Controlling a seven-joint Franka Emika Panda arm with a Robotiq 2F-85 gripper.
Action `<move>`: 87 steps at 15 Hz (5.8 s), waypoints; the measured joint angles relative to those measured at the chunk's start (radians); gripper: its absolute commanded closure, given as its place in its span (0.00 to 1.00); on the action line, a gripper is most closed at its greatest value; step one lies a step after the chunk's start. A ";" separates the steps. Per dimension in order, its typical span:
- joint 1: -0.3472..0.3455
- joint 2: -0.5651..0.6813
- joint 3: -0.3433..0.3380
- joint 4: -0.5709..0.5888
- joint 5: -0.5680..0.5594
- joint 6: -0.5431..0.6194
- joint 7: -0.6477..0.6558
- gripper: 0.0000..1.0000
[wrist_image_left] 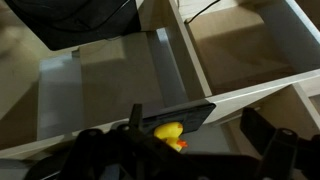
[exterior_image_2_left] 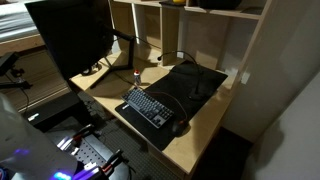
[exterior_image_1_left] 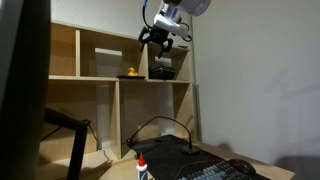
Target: Move the rubber duck to the top of the shelf
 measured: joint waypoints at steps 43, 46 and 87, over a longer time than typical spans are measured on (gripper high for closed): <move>0.039 0.740 -0.061 0.886 -0.370 0.030 0.346 0.00; 0.039 0.783 -0.053 0.936 -0.369 0.014 0.337 0.00; 0.041 0.696 0.015 1.097 -0.242 -0.482 0.351 0.03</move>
